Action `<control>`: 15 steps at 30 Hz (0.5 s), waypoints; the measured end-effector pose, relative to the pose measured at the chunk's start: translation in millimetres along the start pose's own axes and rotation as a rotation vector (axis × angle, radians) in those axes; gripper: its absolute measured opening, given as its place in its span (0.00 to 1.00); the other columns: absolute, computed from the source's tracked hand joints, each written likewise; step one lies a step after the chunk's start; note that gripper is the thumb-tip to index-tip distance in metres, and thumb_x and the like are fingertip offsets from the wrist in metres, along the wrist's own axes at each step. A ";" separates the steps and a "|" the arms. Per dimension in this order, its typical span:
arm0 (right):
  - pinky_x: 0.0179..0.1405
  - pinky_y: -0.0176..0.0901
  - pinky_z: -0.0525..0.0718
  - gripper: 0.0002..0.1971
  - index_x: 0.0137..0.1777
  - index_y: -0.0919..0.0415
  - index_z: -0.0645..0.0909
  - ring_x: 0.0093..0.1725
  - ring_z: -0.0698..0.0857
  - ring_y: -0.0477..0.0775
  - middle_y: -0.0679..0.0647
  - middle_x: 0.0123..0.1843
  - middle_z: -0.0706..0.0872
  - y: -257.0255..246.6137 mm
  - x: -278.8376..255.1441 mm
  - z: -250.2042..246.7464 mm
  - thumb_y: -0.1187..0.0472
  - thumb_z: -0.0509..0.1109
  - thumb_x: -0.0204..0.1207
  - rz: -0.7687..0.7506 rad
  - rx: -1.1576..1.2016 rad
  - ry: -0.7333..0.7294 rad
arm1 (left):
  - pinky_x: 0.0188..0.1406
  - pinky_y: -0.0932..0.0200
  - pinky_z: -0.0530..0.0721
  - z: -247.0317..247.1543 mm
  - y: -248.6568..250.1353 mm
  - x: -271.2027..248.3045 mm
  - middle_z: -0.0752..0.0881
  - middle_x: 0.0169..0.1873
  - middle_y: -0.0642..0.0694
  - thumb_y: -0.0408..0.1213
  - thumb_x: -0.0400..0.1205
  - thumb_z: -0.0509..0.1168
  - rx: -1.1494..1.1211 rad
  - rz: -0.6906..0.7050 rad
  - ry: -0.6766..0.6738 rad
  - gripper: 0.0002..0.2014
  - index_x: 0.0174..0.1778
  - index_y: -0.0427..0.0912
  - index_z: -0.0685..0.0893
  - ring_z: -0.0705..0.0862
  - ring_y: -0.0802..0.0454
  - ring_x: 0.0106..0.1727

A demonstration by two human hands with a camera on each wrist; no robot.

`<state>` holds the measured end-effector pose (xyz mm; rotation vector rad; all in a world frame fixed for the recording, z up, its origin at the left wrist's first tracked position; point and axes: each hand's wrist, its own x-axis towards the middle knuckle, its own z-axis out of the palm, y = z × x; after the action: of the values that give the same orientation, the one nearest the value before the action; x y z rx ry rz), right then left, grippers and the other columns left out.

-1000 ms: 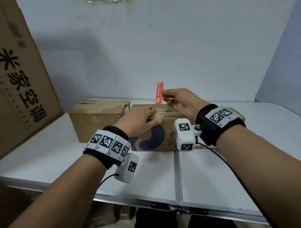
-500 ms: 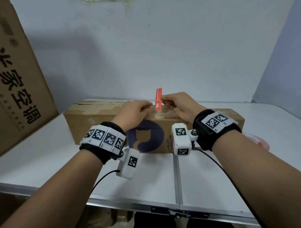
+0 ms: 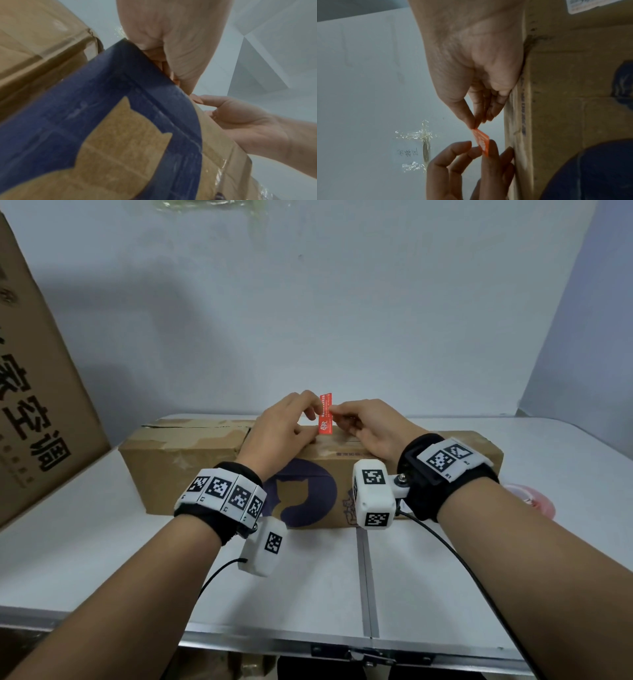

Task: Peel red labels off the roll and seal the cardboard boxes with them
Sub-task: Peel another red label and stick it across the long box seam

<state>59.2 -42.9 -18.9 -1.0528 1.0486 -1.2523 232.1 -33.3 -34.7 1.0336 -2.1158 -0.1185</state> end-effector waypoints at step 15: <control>0.42 0.47 0.83 0.06 0.32 0.62 0.83 0.37 0.82 0.52 0.56 0.34 0.84 7.2 -0.5 8.9 0.67 0.73 0.70 -0.120 -0.578 0.083 | 0.48 0.49 0.86 3.2 -8.9 -4.7 0.88 0.43 0.53 0.37 0.77 0.70 0.036 -0.020 0.000 0.06 0.47 0.51 0.90 0.86 0.55 0.43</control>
<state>69.4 -41.9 -24.1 -1.5273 1.4789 -1.1165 237.4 -36.7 -43.2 1.0756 -2.1147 -0.0905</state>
